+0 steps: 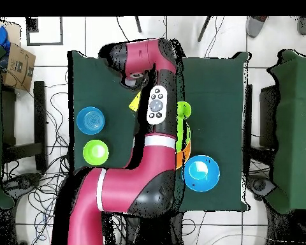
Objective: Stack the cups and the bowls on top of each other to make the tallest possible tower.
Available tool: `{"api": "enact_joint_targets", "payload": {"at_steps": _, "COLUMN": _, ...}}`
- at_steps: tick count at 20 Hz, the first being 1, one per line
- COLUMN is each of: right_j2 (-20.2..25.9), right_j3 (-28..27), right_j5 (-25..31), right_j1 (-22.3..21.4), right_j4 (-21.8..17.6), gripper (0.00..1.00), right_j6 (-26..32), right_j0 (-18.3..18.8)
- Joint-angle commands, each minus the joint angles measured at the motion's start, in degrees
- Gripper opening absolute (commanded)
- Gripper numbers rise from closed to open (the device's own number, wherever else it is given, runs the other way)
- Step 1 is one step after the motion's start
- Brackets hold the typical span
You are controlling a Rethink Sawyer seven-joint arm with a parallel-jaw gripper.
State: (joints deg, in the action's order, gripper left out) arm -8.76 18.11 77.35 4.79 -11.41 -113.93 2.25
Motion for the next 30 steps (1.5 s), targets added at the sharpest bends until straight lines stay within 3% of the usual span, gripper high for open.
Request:
{"api": "enact_joint_targets", "payload": {"at_steps": 1, "right_j2": 1.7, "right_j3": -1.46, "right_j5": 4.57, "right_j1": 0.74, "right_j4": -1.58, "gripper": 1.0, "right_j6": 10.16, "right_j0": 0.13}}
{"api": "enact_joint_targets", "payload": {"at_steps": 6, "right_j2": -0.19, "right_j3": -0.75, "right_j5": 4.73, "right_j1": 0.34, "right_j4": -1.86, "gripper": 1.0, "right_j6": 11.87, "right_j0": 0.3}}
{"api": "enact_joint_targets", "payload": {"at_steps": 23, "right_j2": -5.87, "right_j3": 12.41, "right_j5": -3.44, "right_j1": -4.39, "right_j4": -3.98, "gripper": 1.0, "right_j6": 13.76, "right_j0": 1.15}}
{"api": "enact_joint_targets", "payload": {"at_steps": 30, "right_j2": -6.5, "right_j3": 14.8, "right_j5": -4.77, "right_j1": -4.81, "right_j4": -4.28, "gripper": 1.0, "right_j6": 14.32, "right_j0": 1.6}}
